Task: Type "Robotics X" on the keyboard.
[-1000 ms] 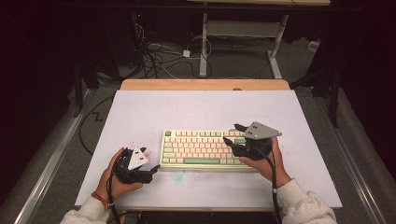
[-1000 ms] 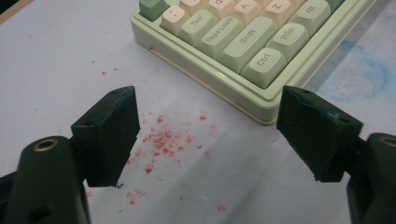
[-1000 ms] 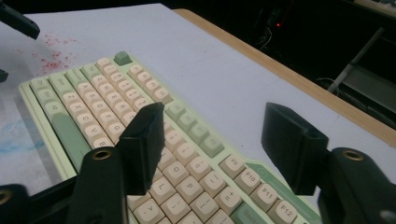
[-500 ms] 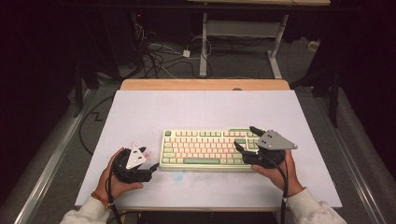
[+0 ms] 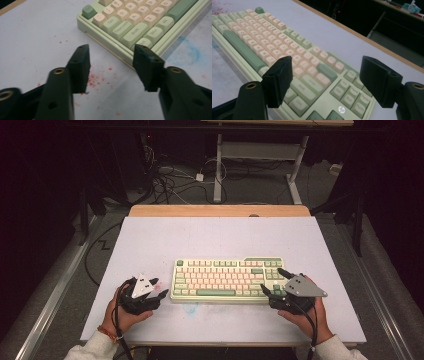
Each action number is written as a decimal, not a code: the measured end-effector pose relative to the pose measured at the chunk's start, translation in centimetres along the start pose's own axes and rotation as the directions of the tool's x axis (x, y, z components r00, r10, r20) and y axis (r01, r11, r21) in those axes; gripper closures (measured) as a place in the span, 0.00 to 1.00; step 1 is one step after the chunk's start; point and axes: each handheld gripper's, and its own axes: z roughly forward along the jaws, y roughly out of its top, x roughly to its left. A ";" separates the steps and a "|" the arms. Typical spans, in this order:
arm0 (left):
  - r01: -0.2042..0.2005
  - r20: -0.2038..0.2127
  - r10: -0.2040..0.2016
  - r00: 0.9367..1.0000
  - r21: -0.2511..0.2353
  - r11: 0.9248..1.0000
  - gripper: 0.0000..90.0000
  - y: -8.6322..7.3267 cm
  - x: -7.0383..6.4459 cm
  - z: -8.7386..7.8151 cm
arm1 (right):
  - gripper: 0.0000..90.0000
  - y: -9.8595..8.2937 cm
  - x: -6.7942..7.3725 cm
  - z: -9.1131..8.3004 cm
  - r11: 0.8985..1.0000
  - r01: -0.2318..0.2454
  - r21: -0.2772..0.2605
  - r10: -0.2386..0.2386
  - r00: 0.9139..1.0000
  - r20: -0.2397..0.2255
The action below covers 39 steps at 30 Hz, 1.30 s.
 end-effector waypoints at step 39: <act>-0.164 0.228 0.150 0.962 0.043 0.986 0.97 9.1 -4.3 5.8 | 0.31 -2.6 1.6 -0.1 0.996 0.025 0.086 -0.020 0.998 -0.063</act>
